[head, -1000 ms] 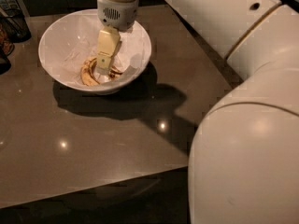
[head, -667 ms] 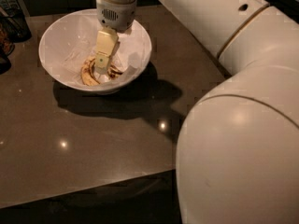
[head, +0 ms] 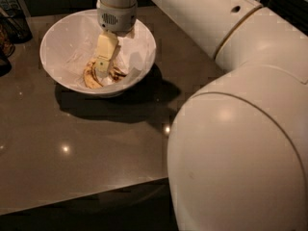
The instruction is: Pick banana from white bowl
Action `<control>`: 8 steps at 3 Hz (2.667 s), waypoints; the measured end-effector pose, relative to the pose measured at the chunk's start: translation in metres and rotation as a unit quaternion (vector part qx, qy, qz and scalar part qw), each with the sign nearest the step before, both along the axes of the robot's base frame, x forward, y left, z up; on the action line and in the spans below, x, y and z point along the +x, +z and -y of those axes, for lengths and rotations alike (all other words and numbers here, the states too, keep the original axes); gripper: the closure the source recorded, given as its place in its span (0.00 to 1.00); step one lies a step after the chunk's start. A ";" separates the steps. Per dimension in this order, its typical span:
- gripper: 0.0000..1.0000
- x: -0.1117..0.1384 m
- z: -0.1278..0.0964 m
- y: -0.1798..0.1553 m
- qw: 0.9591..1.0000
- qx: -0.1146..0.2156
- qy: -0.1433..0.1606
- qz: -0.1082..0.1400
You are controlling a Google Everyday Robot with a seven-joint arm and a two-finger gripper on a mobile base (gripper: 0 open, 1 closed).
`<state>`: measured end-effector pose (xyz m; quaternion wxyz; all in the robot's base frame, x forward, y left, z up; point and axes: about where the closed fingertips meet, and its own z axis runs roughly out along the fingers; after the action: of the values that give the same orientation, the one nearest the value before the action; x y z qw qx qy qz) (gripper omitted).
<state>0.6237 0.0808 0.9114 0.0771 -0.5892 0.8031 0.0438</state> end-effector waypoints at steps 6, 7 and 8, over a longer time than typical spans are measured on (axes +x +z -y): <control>0.13 0.003 -0.012 -0.031 0.999 -0.022 0.011 -0.021; 0.21 0.007 -0.011 -0.034 0.999 -0.019 0.009 -0.026; 0.29 0.012 -0.011 -0.040 0.999 -0.017 0.008 -0.033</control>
Offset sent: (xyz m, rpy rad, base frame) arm -0.0203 -0.0075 -0.0157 -0.1088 0.0731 0.0187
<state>0.6359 0.0915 0.8716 0.0402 -0.5948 0.8013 0.0504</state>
